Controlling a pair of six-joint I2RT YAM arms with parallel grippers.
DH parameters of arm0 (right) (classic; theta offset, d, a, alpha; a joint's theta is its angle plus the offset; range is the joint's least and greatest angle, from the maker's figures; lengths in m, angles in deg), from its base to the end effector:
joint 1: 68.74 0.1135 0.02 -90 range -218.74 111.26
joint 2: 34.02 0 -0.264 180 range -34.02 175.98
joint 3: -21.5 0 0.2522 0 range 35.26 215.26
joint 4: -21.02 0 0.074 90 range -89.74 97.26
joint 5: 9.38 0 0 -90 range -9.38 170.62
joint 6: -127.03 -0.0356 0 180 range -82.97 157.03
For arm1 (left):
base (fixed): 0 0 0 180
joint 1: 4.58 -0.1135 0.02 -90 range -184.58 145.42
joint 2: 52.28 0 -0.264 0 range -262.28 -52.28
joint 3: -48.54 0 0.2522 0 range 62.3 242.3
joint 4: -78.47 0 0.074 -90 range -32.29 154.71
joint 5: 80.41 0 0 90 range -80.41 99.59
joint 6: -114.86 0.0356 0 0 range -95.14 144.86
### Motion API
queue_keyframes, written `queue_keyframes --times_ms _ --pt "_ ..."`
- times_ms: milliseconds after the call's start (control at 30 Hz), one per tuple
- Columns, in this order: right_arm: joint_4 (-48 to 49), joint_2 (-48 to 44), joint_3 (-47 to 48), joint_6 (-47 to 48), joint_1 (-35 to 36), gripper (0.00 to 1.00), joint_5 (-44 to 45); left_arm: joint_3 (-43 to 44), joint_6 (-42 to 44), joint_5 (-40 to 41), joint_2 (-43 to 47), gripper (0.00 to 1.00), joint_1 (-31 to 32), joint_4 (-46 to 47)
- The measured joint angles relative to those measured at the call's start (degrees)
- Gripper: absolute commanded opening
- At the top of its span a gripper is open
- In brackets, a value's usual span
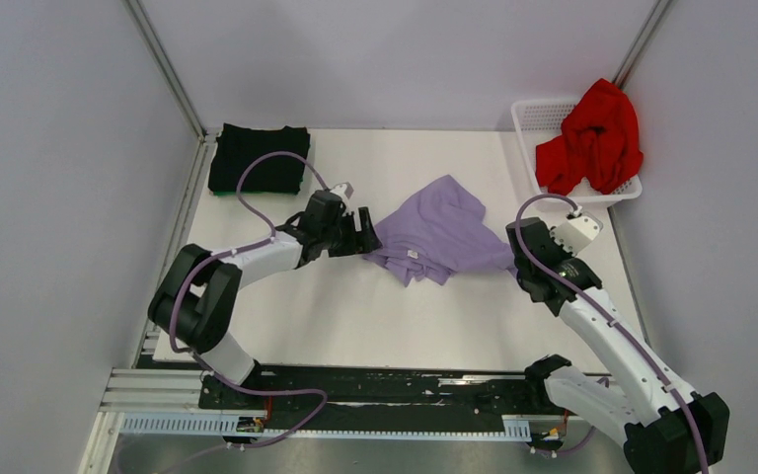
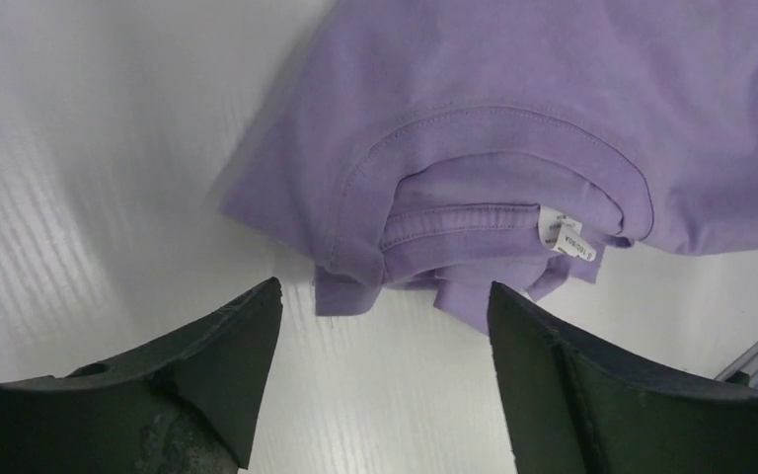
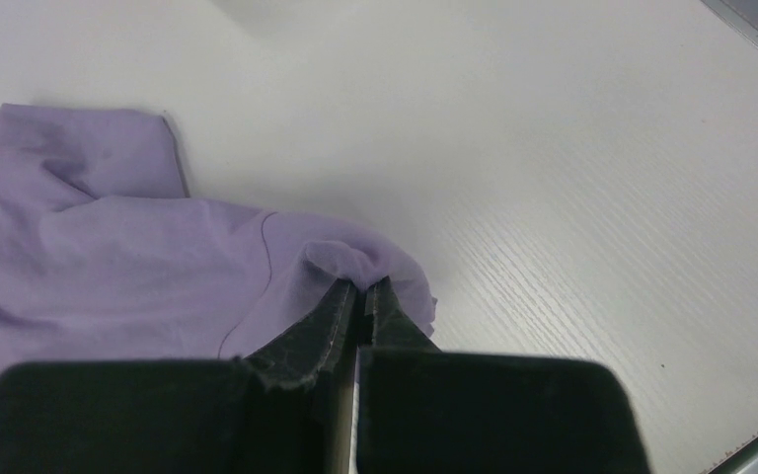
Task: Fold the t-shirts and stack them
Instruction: Flatten out the tshirt
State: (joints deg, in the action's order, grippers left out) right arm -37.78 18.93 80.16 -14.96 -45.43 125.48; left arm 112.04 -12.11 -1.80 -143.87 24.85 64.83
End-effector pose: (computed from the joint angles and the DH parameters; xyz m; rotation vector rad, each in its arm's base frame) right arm 0.1674 0.0448 0.2699 0.8253 2.0239 -0.2663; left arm 0.2849 -0.1688 0.1862 -0.0513 2.4234 -0.7962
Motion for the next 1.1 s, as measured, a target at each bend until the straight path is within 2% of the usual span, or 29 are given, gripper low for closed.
queue_keyframes --times_ms 33,233,567,633,700,800,967,1100 --pt "0.2 0.7 0.0 0.2 0.0 0.0 -0.2 0.7 0.0 0.1 -1.1 0.72 0.3 -0.1" --pt "0.9 1.6 0.0 1.2 -0.1 0.0 -0.7 2.6 0.2 1.8 -6.1 0.55 1.1 -1.5" --pt "2.8 1.6 -0.1 2.7 -0.2 0.0 -1.6 5.6 0.0 3.8 -9.3 0.43 1.2 -2.4" --pt "3.0 1.7 -0.1 3.0 -0.2 0.0 -1.7 6.8 0.1 4.0 -10.3 0.37 1.2 -2.4" --pt "3.1 1.8 -0.2 3.2 -0.2 0.0 -1.9 8.2 0.2 4.4 -11.6 0.27 1.2 -2.5" --pt "3.4 1.8 -0.5 3.5 -0.2 0.0 -1.9 10.3 0.5 5.0 -13.2 0.02 1.2 -3.2" --pt "3.8 1.8 -0.7 4.2 -0.4 0.0 -1.9 12.0 1.8 7.2 -13.0 0.0 1.2 -4.2" --pt "3.7 1.6 -0.2 5.4 -0.6 0.0 -1.8 11.7 3.5 9.7 -8.8 0.0 1.2 -5.2"
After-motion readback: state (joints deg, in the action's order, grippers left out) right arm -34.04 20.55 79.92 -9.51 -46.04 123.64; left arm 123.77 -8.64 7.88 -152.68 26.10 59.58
